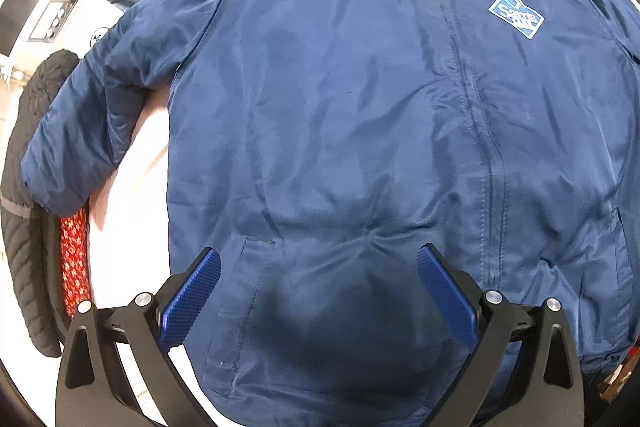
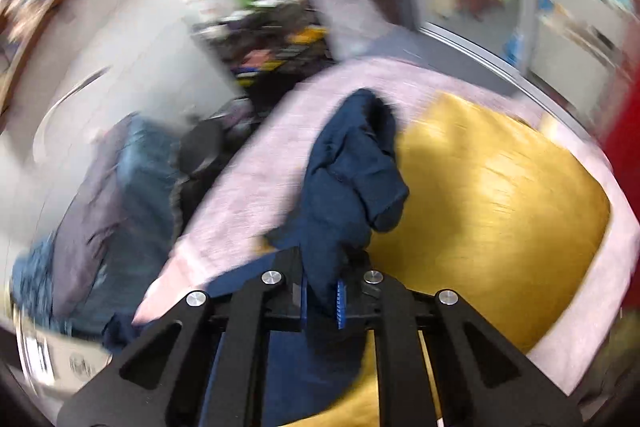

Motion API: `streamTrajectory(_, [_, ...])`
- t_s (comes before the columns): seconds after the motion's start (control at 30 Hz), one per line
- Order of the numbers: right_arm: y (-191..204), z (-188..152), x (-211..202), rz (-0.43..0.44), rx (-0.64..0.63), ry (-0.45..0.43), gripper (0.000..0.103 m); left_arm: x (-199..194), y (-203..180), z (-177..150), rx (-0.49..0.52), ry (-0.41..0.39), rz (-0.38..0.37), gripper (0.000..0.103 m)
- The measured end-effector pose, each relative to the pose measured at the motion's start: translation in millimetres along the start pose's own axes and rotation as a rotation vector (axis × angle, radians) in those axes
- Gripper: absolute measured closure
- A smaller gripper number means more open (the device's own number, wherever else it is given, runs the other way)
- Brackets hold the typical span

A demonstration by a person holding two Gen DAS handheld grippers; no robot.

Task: Fold large clothes
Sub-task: 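Grasp a navy jacket sleeve cuff with the right gripper and fold it across the body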

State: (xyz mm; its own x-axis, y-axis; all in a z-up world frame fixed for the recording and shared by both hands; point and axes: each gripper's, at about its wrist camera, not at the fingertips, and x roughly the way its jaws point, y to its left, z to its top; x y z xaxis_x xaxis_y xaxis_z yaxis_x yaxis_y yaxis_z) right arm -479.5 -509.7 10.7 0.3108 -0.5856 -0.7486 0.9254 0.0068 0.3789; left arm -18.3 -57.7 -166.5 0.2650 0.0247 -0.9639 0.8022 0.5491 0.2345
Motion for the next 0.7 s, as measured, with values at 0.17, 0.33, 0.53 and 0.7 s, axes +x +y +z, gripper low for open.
streamTrajectory(0.17, [147,-46,-5,0.189,-0.276,0.05,0.093,1,14,0,-0.021,-0.018,-0.008,0.006])
streamTrajectory(0.33, [292,-143,5,0.329,-0.555,0.14,0.093,-6,39,1,-0.074,-0.056,-0.009,0.006])
streamTrajectory(0.53, [409,-290,42,0.363,-0.801,0.286,0.093,0,83,-17,-0.158,-0.051,0.027,0.006])
streamTrajectory(0.7, [440,-389,83,0.237,-0.987,0.346,0.093,14,109,-40,-0.235,-0.007,0.018,0.006])
